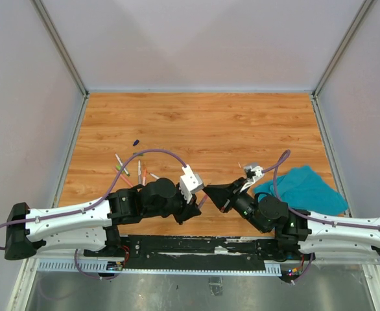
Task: Insert the pens into the pen caps
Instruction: Press the pen cap onto the pen, then place the pen at the center of the board.
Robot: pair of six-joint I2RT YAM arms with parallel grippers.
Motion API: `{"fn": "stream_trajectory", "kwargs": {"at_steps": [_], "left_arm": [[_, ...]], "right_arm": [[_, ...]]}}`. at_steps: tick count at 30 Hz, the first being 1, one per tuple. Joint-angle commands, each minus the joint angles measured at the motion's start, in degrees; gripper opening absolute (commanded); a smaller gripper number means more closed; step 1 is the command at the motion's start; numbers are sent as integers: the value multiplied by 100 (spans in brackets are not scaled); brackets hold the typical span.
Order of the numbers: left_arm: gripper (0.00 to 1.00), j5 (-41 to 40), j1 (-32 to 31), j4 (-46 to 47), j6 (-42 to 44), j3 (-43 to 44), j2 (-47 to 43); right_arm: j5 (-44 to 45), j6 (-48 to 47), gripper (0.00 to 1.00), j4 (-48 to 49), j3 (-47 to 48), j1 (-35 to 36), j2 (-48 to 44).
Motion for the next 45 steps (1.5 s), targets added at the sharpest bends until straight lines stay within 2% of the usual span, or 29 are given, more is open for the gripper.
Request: {"fn": "stream_trajectory", "kwargs": {"at_steps": [1,9,15,20,29,35,39,43,44,45], "left_arm": [[1,-520,106,4761,173,592,-374],[0,-597,102,4734,15,215,-683],[0,-620,106,4667,39,195,-739],[0,-616,100,4502,116,257,-708],[0,-619,106,3963,120,-53,-733],[0,-651,104,3569,-29,-379,-863],[0,-661,103,3476,-205,-718,-1156],[1,-160,102,3445,-111,-817,-1352],[0,22,100,3479,-61,-826,-1371],[0,248,105,3500,-19,-817,-1380]], "right_arm": [[-1620,212,1,-928,-883,470,-111],[-1924,13,1,-516,-926,347,-1007],[-2360,81,0,-13,-1012,339,-882],[-2041,-129,1,-553,-797,342,-697],[-979,-1687,26,-1543,468,338,-765],[-829,-2371,37,-1839,1151,342,-925],[-755,-2394,40,-1980,1087,341,-1325],[-282,-2396,50,-2349,955,336,-1621],[-167,-2396,59,-2420,911,336,-1662],[-97,-2396,63,-2469,864,336,-1713]]}}
